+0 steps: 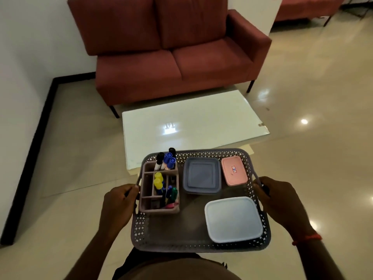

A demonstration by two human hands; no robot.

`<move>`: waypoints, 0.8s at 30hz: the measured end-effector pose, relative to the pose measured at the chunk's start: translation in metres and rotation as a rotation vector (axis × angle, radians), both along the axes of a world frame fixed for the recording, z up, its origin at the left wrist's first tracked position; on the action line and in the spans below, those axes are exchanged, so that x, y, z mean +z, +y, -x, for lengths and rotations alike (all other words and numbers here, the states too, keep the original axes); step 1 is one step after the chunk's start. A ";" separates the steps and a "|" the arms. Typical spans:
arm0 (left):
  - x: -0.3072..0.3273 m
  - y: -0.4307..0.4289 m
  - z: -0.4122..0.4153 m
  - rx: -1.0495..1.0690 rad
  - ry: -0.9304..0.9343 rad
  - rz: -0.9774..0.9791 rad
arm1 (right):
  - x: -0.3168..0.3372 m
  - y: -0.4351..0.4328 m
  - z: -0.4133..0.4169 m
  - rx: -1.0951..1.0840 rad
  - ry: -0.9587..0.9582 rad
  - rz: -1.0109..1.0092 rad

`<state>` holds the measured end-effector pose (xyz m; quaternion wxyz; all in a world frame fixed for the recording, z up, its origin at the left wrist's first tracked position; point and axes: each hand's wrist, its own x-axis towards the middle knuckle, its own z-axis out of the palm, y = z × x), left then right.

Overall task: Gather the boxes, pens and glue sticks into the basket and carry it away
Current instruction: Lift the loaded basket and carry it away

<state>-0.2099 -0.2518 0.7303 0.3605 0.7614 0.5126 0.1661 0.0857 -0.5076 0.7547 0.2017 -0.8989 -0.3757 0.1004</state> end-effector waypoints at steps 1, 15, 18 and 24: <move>-0.002 0.004 0.000 0.020 -0.005 0.004 | 0.001 0.007 -0.003 0.018 0.000 0.000; -0.015 0.068 -0.014 0.050 -0.038 0.078 | -0.003 0.090 -0.035 0.069 -0.005 0.014; -0.023 0.080 -0.009 0.047 -0.026 0.110 | -0.009 0.112 -0.028 -0.008 0.068 -0.029; -0.038 0.099 -0.008 0.127 -0.009 0.198 | -0.027 0.156 -0.022 -0.072 0.326 -0.097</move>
